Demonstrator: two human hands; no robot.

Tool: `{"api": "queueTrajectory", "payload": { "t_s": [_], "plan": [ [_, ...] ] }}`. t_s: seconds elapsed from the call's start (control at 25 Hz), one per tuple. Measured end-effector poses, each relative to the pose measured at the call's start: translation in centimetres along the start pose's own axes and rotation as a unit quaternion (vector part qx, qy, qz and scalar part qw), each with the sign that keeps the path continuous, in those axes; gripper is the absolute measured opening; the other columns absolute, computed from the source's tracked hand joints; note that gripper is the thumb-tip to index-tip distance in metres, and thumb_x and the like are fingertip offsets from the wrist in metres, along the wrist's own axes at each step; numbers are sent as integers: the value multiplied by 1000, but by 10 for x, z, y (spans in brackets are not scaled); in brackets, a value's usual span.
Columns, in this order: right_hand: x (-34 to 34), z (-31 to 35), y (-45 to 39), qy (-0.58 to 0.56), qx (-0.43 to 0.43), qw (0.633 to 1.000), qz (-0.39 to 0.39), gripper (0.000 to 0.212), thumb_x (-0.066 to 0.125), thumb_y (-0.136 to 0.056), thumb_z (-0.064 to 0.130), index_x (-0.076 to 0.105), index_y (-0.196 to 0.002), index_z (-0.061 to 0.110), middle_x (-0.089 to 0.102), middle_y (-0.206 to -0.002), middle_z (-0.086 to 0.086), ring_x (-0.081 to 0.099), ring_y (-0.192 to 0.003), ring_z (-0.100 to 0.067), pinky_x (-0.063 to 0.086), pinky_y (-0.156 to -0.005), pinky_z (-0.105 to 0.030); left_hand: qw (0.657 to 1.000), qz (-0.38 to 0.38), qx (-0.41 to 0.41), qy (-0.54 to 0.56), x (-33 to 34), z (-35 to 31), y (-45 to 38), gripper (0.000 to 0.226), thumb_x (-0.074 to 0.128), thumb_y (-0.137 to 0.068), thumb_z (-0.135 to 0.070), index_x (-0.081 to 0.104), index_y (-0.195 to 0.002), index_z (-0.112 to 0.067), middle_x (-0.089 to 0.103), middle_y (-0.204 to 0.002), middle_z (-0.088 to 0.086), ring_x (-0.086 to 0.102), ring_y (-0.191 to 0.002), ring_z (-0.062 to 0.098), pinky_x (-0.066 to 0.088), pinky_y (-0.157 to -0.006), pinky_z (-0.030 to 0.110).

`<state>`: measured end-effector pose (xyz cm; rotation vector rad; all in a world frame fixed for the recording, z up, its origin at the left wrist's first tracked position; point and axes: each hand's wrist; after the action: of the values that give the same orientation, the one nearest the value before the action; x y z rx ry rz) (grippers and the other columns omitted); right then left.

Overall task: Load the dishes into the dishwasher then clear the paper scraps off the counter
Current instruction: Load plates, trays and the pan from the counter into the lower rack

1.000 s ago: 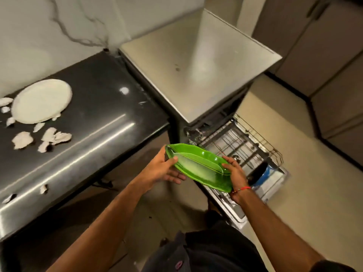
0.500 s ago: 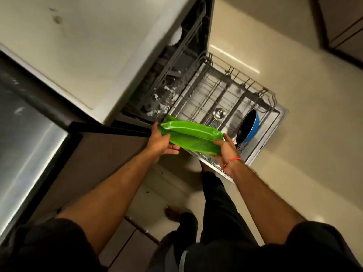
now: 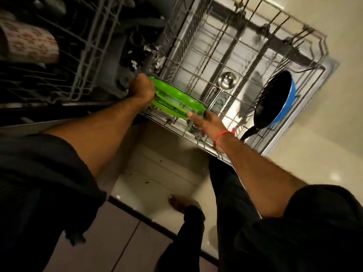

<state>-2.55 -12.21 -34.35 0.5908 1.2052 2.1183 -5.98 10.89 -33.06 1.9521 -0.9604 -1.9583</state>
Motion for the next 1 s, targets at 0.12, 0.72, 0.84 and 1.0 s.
{"api": "queueTrajectory", "payload": {
  "t_s": [0.12,0.72,0.84,1.0],
  "plan": [
    [12,-16,-31,13,-8,999,-28,56,77,-62,70,70,-104,33,74,-105,9,68,-94,-12,54,-87,-37,1000,16,-14,-16,17,15,-31,33,49,-97,-11,63,-118,9,66,-120,30,66,-109,43,55,-91,51],
    [15,7,-74,60,20,994,-92,48,68,-87,45,61,-123,14,69,-115,-3,64,-106,-24,51,-98,-41,999,-10,19,-45,38,12,-55,50,37,-107,-33,58,-131,6,56,-138,28,49,-131,41,39,-105,40],
    [15,-2,-78,82,25,992,-87,44,66,-92,33,55,-132,18,67,-120,-2,65,-106,-22,53,-96,-41,998,-20,44,-42,39,13,-52,43,37,-107,-28,61,-127,2,59,-133,26,53,-126,41,42,-100,40],
    [8,-13,-73,78,24,994,-77,57,65,-93,19,43,-145,24,63,-120,8,63,-106,-14,48,-97,-26,999,-27,34,-18,35,18,-43,37,36,-106,-21,59,-128,-3,60,-132,22,55,-123,38,44,-96,40]
  ]
}}
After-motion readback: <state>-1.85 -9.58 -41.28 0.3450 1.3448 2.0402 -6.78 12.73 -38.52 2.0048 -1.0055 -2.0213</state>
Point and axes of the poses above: each hand's wrist, its own y-axis away from the middle knuckle, its own x-axis out of the palm, z = x × y
